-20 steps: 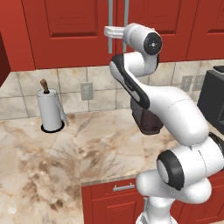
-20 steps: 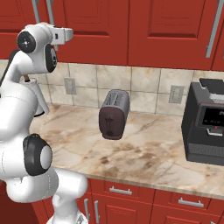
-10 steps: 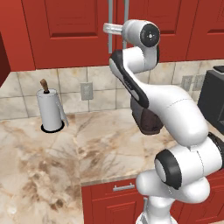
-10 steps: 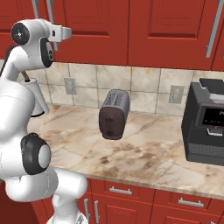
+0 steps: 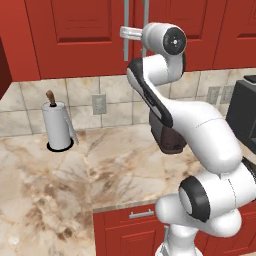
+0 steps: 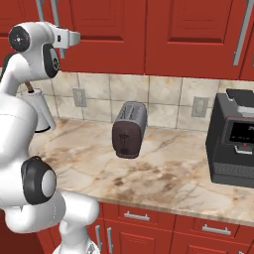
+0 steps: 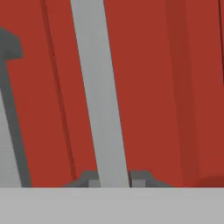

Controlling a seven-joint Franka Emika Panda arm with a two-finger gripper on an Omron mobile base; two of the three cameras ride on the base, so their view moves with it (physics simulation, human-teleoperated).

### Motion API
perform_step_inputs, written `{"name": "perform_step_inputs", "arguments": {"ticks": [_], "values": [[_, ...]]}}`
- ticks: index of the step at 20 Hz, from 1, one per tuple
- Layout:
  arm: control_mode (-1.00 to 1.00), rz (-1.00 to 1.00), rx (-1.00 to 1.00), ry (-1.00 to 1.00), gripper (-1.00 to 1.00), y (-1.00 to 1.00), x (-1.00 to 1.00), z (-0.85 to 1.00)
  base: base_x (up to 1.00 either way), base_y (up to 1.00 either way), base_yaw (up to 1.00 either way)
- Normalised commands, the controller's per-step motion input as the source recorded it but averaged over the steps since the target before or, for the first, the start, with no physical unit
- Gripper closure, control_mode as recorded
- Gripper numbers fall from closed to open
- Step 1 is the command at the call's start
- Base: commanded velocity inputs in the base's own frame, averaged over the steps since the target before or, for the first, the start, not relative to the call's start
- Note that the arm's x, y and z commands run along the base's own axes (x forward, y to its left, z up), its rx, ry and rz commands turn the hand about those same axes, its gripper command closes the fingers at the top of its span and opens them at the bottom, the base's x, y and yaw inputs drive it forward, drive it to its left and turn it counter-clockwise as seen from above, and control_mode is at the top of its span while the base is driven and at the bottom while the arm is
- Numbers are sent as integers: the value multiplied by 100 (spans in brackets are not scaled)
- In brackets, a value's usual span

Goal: Open the cabinet directly in front. Then move the liquor and the cup to the dining counter with the candle on it.

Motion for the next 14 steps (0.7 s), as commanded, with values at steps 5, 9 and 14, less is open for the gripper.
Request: {"name": "perform_step_inputs", "arguments": {"ticks": [5, 9, 14], "values": [[-100, 0, 0, -15, 100, -27, -98, 0, 0, 0, 0], [-100, -2, 0, -11, 100, -47, -100, 9, 0, 0, 0], [-100, -5, 0, -1, 100, -59, -100, 19, 0, 0, 0]]}}
